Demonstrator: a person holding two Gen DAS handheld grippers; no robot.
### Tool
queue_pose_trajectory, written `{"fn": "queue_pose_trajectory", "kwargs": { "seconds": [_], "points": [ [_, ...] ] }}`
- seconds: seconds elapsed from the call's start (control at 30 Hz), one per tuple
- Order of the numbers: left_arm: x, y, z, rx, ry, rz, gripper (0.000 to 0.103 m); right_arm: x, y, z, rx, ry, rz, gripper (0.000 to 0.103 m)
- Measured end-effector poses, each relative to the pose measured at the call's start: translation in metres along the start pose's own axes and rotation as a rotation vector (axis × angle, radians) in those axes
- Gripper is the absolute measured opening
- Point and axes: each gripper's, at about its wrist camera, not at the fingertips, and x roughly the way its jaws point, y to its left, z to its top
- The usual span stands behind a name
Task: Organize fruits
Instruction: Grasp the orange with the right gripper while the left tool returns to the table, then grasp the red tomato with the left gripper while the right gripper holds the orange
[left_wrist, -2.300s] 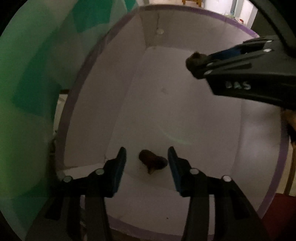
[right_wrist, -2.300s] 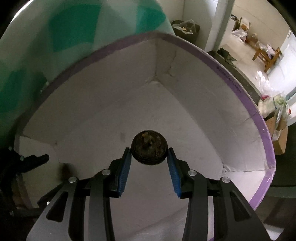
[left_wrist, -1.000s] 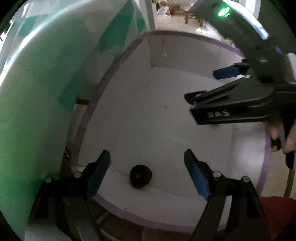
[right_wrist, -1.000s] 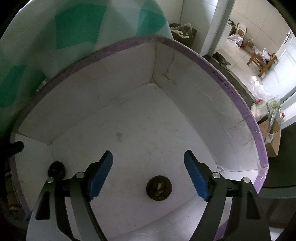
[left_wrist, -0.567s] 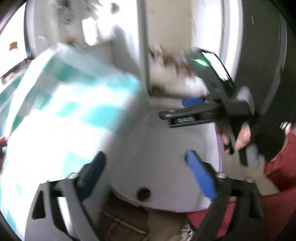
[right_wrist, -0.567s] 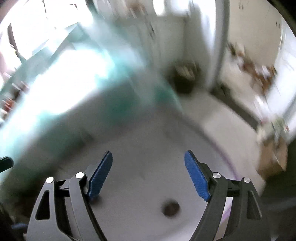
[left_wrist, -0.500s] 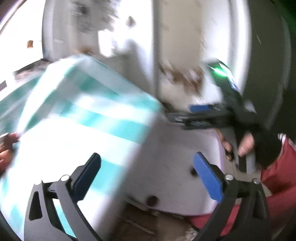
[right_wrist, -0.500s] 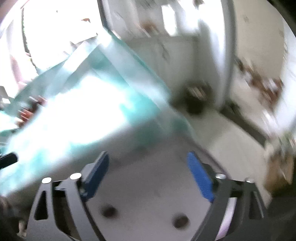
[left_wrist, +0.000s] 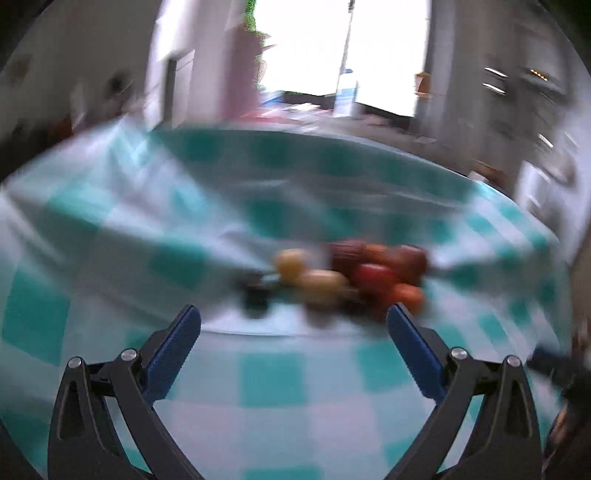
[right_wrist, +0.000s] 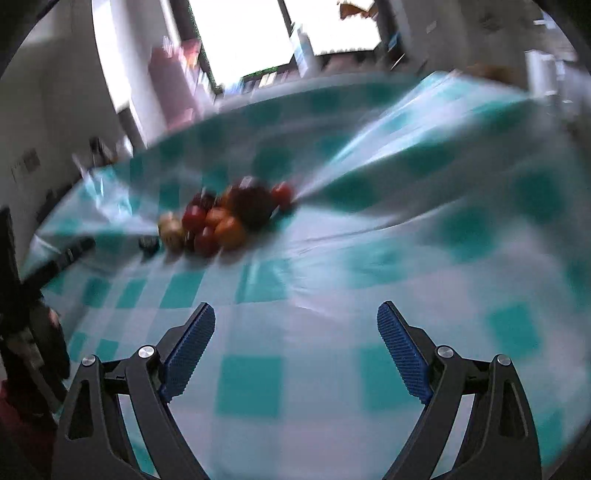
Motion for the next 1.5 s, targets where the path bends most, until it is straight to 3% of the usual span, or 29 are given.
{"fn": "queue_pose_trajectory", "kwargs": {
  "seconds": [0.17,0.3,0.4,0.6,0.67,0.7,0.73,0.8,0.97,1.2,1.33,1.43,1.5],
  "points": [
    [0.023,0.07,-0.005,-0.211,0.034,0.012,0.101,0.081,0.041,0.031,-0.119,0.118,-0.043,0.087],
    [0.028,0.08,-0.012,-0.27,0.078,0.008,0.101,0.13,0.062,0.049,-0.242,0.179,-0.109,0.077],
    [0.024,0.078,-0.012,-0.251,0.059,0.008,0.101,0.149,0.068,0.058,-0.265,0.192,-0.093,0.07],
    [0.028,0.063,-0.02,-0.212,0.092,-0.014,0.101,0.168,0.079,0.072,-0.288,0.194,-0.072,0.057],
    [0.03,0.054,-0.023,-0.175,0.099,-0.015,0.101,0.169,0.081,0.074,-0.286,0.186,-0.059,0.052],
    [0.031,0.051,-0.024,-0.16,0.101,-0.016,0.101,0.17,0.083,0.074,-0.288,0.181,-0.054,0.042],
    [0.032,0.047,-0.025,-0.141,0.104,-0.017,0.101,0.17,0.084,0.073,-0.292,0.175,-0.048,0.039],
    [0.033,0.04,-0.028,-0.11,0.106,-0.014,0.101,0.164,0.084,0.069,-0.274,0.181,-0.026,0.039],
    [0.033,0.027,-0.031,-0.055,0.101,-0.017,0.101,0.13,0.078,0.041,-0.208,0.184,0.149,0.038],
    [0.045,-0.01,-0.029,0.025,0.115,-0.054,0.101,0.095,0.045,0.024,-0.079,0.107,0.131,0.038],
    [0.057,-0.053,-0.031,0.141,0.144,-0.086,0.101,0.085,0.029,0.021,0.003,0.089,0.186,0.038],
    [0.072,-0.078,-0.034,0.202,0.192,-0.035,0.101,0.085,0.027,0.021,0.028,0.087,0.208,0.038],
    [0.082,-0.081,-0.031,0.171,0.212,-0.015,0.101,0.077,0.021,0.018,0.033,0.084,0.222,0.039]
  ]
}}
